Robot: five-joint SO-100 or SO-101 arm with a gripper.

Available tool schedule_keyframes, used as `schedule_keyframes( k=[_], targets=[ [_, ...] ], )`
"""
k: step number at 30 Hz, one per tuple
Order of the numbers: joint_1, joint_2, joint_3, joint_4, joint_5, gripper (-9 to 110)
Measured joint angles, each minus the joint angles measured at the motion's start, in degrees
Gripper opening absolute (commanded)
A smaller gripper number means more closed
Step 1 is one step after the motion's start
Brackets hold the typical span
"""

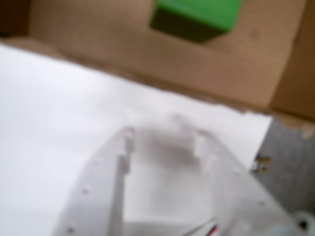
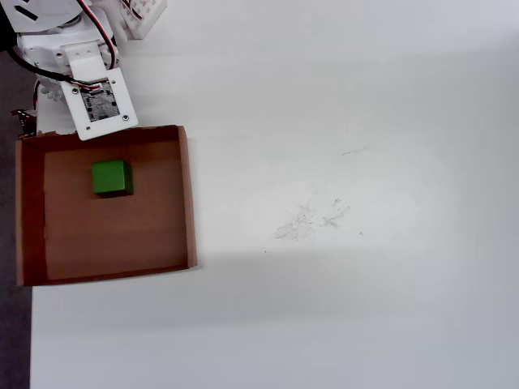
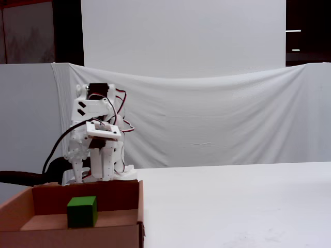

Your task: Grasp a green cube and put it in a box.

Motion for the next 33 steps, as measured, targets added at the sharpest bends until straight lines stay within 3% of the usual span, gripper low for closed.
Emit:
schedule_keyframes(
  k=[18,25,33],
  targets=[
    [-0.7,0.0,0.0,0.4,0.9,17],
    [-0.7,0.0,0.0,1.3,10.0,15],
    [-1.0,0.0,0.0,1.3,10.7,15]
  ],
)
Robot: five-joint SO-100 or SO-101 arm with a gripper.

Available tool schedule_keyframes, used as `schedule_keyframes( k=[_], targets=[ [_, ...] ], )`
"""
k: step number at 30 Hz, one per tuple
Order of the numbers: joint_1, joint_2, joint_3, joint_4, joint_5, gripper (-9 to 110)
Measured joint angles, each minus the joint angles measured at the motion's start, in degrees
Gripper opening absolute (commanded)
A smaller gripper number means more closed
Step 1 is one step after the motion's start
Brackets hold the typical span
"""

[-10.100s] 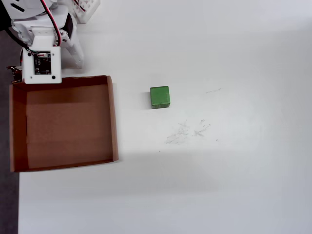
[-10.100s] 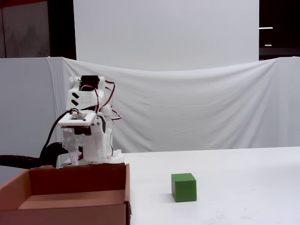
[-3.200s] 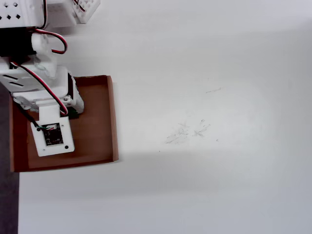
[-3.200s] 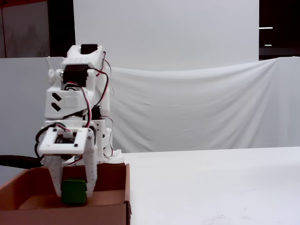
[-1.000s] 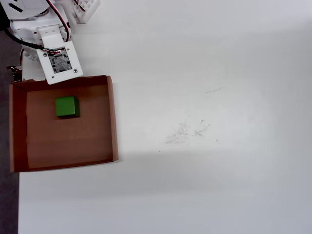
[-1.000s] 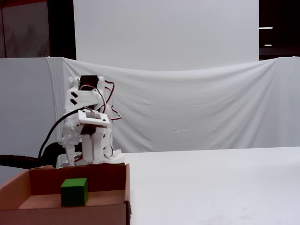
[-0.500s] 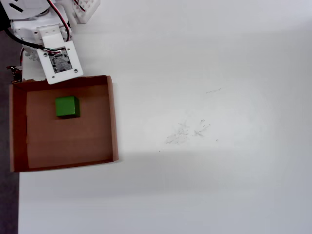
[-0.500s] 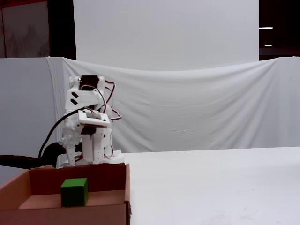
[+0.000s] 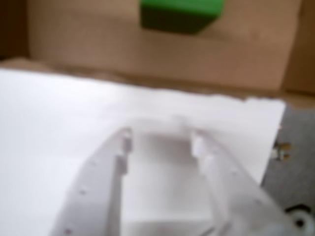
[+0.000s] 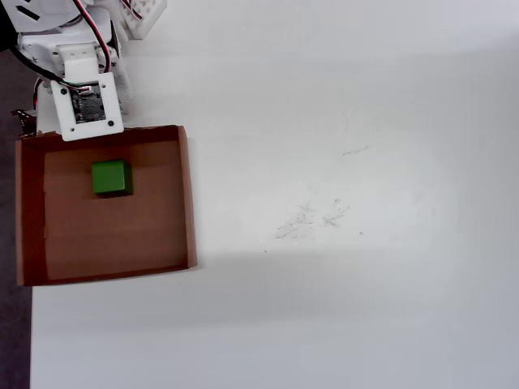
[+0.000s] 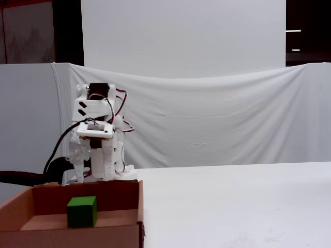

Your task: Grasp a green cube and put it in a box.

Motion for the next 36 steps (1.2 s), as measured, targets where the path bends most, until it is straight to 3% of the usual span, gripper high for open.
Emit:
schedule_keyframes(
  k=[32,36],
  targets=[
    [2.2,0.0,0.0,0.5,8.4,14],
    [2.2,0.0,0.0,0.5,8.4,18]
  ],
)
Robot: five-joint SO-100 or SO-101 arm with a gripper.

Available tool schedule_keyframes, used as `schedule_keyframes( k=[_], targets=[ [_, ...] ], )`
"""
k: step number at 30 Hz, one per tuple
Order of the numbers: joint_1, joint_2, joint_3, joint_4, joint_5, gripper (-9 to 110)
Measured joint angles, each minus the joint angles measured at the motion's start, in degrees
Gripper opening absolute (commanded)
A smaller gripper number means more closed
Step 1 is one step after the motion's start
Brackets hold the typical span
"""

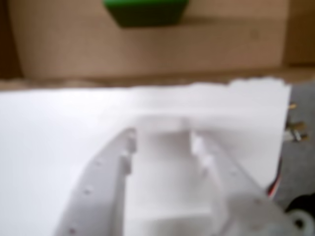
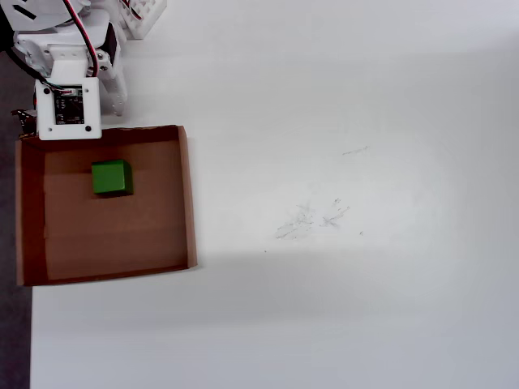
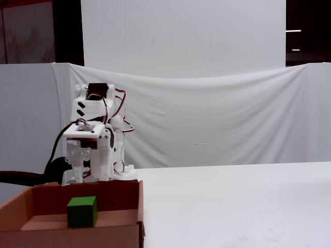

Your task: Grasp a green cube and put it in a box.

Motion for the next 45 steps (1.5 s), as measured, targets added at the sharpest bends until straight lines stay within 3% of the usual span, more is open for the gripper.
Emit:
schedule_keyframes(
  k=[45],
  targets=[
    [0.0,0.0,0.0,0.0,0.4,21]
  ],
)
